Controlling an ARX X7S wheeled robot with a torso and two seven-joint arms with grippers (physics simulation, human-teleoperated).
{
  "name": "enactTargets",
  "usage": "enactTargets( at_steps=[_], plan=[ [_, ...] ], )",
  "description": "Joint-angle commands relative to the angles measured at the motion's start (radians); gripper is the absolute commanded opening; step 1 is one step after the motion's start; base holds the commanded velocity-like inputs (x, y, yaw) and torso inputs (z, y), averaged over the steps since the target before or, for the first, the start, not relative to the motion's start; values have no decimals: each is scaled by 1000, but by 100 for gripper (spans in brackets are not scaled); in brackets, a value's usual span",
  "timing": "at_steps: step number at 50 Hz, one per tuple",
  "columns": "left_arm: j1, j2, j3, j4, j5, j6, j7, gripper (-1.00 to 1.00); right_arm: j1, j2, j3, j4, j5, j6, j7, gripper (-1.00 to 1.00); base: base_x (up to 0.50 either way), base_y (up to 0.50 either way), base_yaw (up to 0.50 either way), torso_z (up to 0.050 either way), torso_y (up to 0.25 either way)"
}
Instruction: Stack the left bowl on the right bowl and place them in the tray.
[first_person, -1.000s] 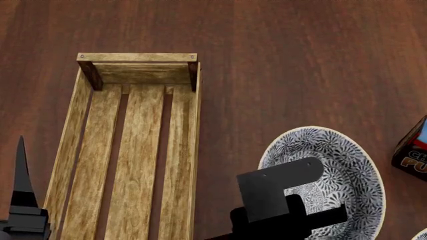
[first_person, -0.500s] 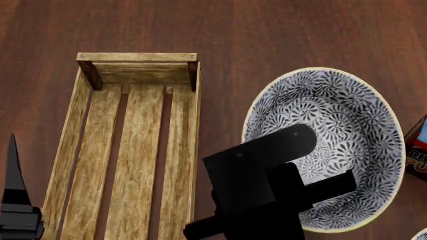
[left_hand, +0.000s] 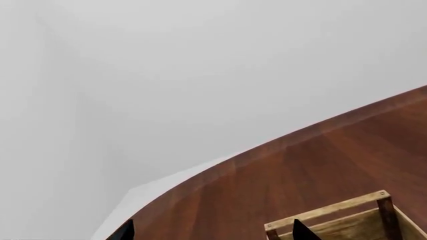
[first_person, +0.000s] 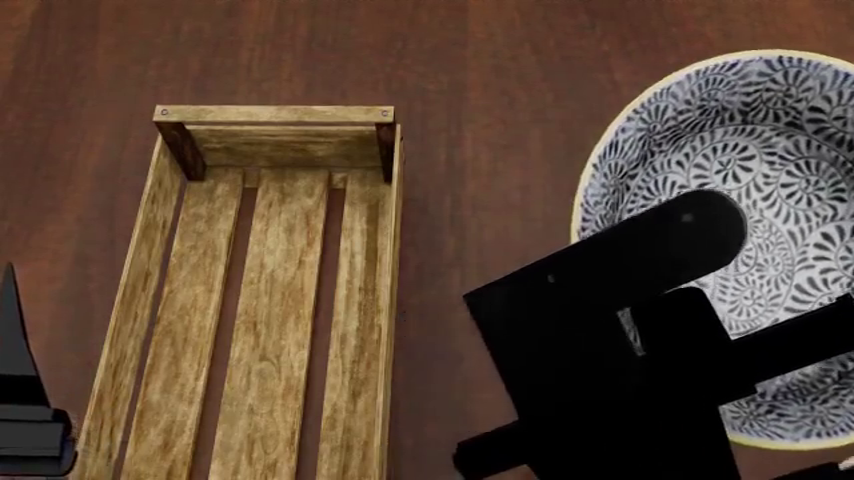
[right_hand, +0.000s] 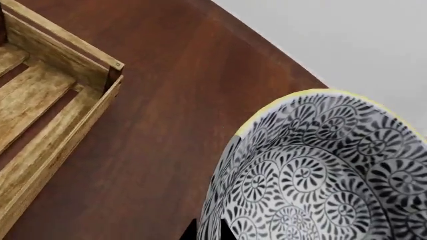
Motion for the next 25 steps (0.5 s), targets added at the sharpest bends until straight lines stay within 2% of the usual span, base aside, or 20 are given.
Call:
enactTargets(
  at_steps=[1, 25],
  plan=[
    [0, 0, -11, 4, -8, -3, -2, 100, 117, 153, -136, -10, 80, -102, 18, -100, 0, 0, 0, 0, 0],
    [5, 2, -24, 10, -25, -10, -7, 100, 65, 363, -123, -34, 74, -126, -61, -100, 0, 0, 0, 0, 0]
  ],
)
